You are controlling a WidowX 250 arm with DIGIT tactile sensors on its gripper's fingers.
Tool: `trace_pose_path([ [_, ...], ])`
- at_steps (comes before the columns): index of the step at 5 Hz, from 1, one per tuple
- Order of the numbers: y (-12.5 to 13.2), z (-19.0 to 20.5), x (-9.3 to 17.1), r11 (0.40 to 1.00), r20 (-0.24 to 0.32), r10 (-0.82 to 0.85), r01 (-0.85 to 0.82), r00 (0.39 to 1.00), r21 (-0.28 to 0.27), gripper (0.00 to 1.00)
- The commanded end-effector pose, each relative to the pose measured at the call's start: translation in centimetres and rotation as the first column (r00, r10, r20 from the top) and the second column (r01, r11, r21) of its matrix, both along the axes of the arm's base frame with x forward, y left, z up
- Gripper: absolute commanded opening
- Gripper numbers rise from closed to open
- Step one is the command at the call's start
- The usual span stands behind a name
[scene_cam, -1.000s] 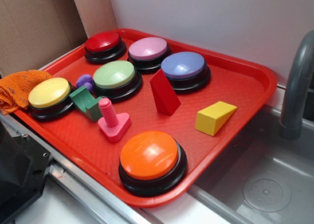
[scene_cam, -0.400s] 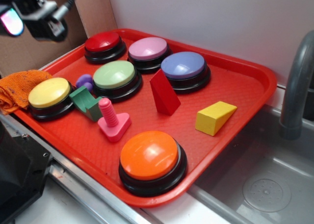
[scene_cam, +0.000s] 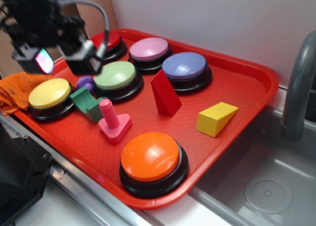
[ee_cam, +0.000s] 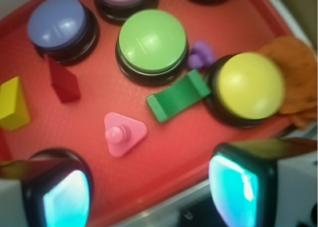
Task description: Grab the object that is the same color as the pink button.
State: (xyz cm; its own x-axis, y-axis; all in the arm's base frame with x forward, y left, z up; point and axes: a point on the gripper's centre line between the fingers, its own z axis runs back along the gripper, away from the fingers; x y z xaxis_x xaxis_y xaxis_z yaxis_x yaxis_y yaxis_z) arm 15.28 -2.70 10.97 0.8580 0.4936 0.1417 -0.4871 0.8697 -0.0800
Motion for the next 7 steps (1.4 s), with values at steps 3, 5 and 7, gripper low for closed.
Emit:
trace_pose_path([
  [3,-0.1,-5.5,3.3,0.998,-0.01,0.063,-0.063,0.998,0.014,1.0],
  [5,-0.2,-6.3,3.1,0.994,-0.027,0.104,-0.104,0.994,-0.009,0.0],
  [7,0.3,-5.7,2.9,0.996,-0.019,0.083,-0.083,0.996,-0.029,0.0],
])
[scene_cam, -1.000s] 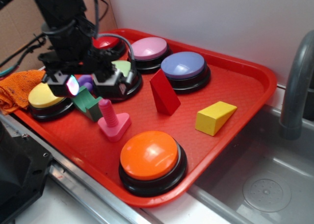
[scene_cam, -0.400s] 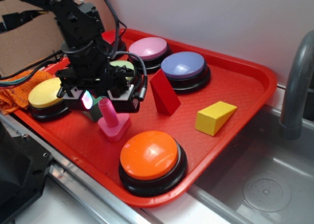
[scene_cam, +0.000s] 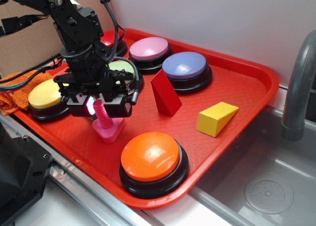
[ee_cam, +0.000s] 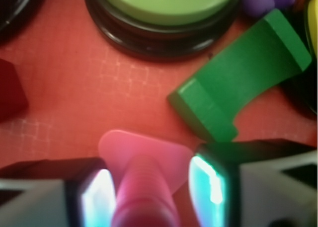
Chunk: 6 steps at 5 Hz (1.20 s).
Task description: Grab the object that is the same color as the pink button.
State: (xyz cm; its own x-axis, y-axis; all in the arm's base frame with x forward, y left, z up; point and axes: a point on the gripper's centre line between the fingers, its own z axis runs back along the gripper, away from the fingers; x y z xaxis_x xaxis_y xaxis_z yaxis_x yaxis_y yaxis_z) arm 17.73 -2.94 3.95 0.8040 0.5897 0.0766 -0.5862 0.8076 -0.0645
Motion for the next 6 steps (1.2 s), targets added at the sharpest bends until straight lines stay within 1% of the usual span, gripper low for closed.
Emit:
trace_pose_path([
  [1,1.5,4.6,0.5,0.997,0.102,-0.077,0.078,0.992,-0.006,0.0],
  [2,1.9,8.2,0.7,0.992,0.129,-0.124,0.122,0.984,0.019,0.0],
  [3,1.8,12.9,1.0,0.963,0.13,-0.269,0.267,0.954,0.034,0.0],
  [4,0.7,17.0,1.7,0.904,0.068,-0.426,0.421,0.902,0.072,0.0],
  [5,0.3,19.8,2.1,0.87,0.068,-0.492,0.488,0.868,0.068,0.0],
  [6,0.7,20.8,2.0,0.878,0.122,-0.478,0.474,0.87,0.063,0.0],
])
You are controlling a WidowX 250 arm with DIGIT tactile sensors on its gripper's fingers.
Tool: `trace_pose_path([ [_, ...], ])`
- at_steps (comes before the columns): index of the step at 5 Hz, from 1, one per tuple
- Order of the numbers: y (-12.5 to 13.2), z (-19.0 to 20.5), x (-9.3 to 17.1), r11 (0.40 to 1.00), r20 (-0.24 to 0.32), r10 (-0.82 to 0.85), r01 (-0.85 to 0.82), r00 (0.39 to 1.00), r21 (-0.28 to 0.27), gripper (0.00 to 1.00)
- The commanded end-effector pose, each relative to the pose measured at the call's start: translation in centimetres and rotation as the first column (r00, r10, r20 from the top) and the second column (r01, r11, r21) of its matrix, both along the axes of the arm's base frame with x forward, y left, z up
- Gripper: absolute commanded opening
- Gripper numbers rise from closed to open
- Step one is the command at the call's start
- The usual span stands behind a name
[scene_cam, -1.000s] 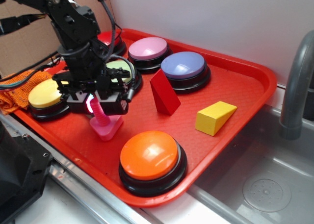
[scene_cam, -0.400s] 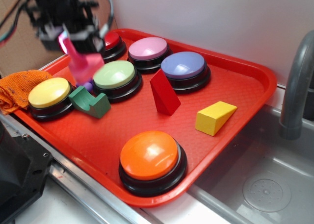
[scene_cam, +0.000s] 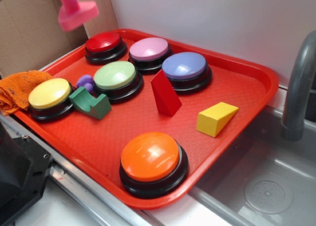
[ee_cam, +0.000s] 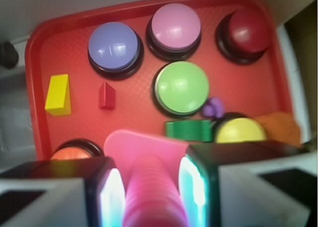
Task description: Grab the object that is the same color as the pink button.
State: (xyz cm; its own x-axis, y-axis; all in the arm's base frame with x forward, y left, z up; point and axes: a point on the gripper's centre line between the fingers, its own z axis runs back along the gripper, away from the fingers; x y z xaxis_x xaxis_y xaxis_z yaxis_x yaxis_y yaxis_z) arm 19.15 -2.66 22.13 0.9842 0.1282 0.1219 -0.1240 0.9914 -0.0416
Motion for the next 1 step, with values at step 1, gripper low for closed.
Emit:
trace_pose_path([
  [1,1.13,1.91,0.1,0.999,0.021,0.043,-0.044,0.999,0.029,0.0],
])
